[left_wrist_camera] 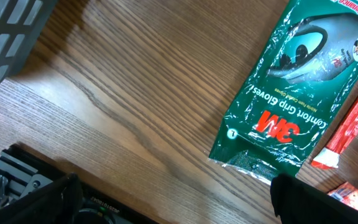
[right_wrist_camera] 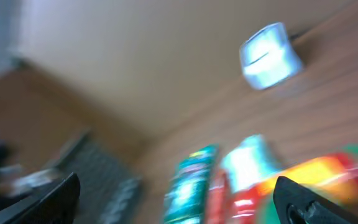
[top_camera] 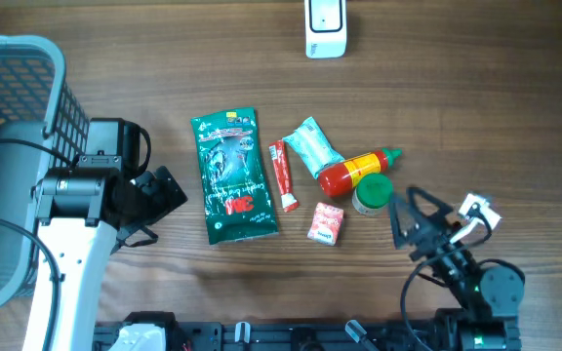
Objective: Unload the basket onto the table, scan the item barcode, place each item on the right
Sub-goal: 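Move the right gripper toward the green-capped jar, then grasp the green-capped jar with the right gripper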
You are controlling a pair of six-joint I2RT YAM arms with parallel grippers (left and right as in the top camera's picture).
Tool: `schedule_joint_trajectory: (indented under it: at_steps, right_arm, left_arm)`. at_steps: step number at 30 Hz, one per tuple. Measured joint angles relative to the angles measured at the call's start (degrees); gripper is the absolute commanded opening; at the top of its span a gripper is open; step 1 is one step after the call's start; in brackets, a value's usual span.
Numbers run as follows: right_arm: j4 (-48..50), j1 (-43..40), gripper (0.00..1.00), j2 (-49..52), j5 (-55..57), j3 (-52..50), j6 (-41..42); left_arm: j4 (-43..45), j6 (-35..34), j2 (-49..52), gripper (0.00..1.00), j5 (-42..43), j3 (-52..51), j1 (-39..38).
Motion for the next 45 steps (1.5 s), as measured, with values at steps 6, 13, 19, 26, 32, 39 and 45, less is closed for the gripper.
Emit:
schedule_joint_trajectory:
  at_steps: [6,13,19,26,32,39,45]
  right_arm:
    - [1.9,0.0,1.0,2.5,-12.3,6.9,6.1]
    - [-31.3,0.1,0.99,28.4,-14.2,35.9,-10.9]
    - [-62.8,0.2,1.0,53.3,-3.2,67.4,-28.9]
    - [-67.9,0.2,1.0,63.3,2.2,75.8,-32.6]
    - [-71.1,0.2,1.0,69.4,3.3,75.9,-33.0]
    - [-76.5,0.2,0.99,79.6,7.4,76.0,-33.0]
    - [-77.1,1.4,1.0,83.1,11.6,75.8,-33.0]
  left_arm:
    - [0.0,0.0,0.0,1.0,0.0,0.0,0.0]
    - [0.0,0.0,0.1,1.0,0.0,0.0,0.0]
    - [0.0,0.0,0.1,1.0,0.2,-0.1,0.0]
    - [0.0,0.0,0.2,1.0,0.2,-0.1,0.0]
    - [0.0,0.0,0.2,1.0,0.2,-0.1,0.0]
    - [0.0,0.0,0.2,1.0,0.2,-0.1,0.0]
    - [0.0,0.0,0.2,1.0,0.2,-0.1,0.0]
